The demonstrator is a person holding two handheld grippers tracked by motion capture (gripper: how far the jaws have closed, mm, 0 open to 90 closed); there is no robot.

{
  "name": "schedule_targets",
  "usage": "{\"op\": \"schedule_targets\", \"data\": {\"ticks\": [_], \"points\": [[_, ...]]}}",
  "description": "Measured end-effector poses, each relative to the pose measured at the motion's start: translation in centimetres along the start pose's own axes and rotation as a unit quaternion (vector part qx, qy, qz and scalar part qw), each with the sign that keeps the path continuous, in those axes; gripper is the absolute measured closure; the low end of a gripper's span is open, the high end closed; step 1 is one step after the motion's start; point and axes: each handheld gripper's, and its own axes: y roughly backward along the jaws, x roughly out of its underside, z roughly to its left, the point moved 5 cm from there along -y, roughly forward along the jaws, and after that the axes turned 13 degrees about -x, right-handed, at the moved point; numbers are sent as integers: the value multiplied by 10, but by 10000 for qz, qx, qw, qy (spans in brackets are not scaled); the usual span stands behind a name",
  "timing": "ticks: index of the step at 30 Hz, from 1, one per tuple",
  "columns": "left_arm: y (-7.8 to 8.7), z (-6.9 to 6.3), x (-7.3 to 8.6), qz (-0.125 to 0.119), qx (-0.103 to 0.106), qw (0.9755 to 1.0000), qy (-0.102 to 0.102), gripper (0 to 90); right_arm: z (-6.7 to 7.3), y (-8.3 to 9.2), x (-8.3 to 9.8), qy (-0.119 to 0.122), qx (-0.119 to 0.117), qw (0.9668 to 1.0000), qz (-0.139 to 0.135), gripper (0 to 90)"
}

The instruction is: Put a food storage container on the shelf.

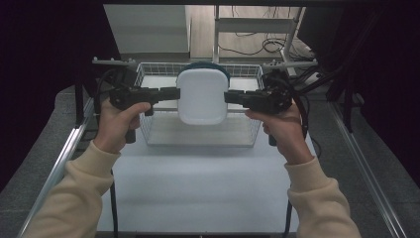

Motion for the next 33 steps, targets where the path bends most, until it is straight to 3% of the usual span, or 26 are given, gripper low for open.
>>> {"op": "schedule_targets", "data": {"ticks": [11, 16, 27, 31, 33], "points": [[-6, 12, -38, 35, 104, 9998, 142, 796, -12, 0, -38, -89, -84, 9999, -45, 795], [-14, 24, -53, 103, 153, 9993, 312, 795, -24, -4, -53, -179, -150, 9997, -65, 795], [-50, 68, -63, 425, 149, 9955, 831, 792, -71, -29, -63, -852, -228, 9961, 26, 796], [-55, 78, -68, 400, 355, 9923, 1117, 798, -85, -34, -65, -1113, -393, 9930, -55, 796], [-58, 82, -70, 439, 361, 9910, 1213, 799, -89, -36, -67, -1184, -404, 9921, -67, 787]]}}
